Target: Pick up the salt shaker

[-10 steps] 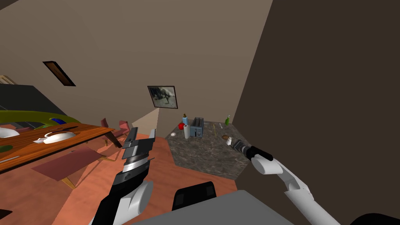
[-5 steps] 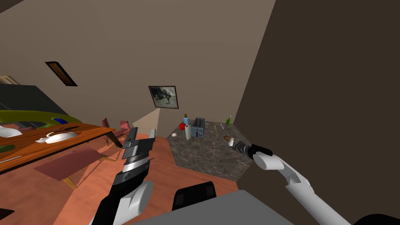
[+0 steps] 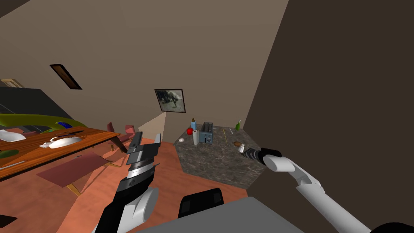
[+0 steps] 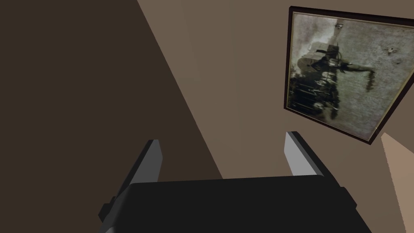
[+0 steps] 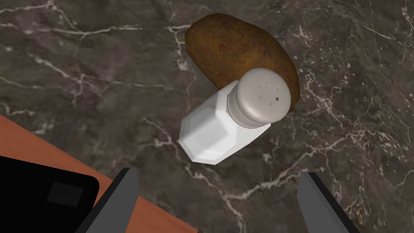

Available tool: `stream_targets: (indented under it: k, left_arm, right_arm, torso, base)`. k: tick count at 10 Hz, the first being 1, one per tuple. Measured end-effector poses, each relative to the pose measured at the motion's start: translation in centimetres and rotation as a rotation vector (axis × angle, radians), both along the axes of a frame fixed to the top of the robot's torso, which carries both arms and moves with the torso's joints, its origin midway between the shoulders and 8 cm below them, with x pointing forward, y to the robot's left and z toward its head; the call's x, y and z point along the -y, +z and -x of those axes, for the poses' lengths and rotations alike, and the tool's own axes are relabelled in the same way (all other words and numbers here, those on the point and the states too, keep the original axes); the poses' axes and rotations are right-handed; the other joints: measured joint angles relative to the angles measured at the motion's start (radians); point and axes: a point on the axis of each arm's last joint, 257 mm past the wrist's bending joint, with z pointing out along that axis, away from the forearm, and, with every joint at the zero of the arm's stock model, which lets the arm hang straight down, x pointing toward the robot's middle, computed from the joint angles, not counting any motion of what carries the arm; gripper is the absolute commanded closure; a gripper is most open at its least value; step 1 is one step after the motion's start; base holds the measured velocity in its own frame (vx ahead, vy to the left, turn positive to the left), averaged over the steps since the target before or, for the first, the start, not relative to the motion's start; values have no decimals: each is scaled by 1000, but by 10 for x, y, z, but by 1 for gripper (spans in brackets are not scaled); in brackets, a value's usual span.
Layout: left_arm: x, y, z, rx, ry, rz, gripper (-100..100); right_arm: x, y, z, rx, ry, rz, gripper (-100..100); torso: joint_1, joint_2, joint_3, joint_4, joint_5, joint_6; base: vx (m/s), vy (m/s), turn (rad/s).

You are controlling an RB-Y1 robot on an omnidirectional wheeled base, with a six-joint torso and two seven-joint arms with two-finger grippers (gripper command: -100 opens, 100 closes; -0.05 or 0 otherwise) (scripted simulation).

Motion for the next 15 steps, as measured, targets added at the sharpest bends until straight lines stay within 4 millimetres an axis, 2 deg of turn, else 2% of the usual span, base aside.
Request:
stream_targets:
  k: [6,15]
  left_arm:
    - [0,0,0,0,0,0,0]
    - [0,0,0,0,0,0,0]
  right_arm:
    - [16,-7,19,-130,-121,-132,-100]
    - [36,2,46,-306,-314,-301,-100]
  torso:
    - [-1,1,0,0,0,0]
    - [-2,0,0,0,0,0]
  base:
    - [29,24,13]
    - [33,16,15]
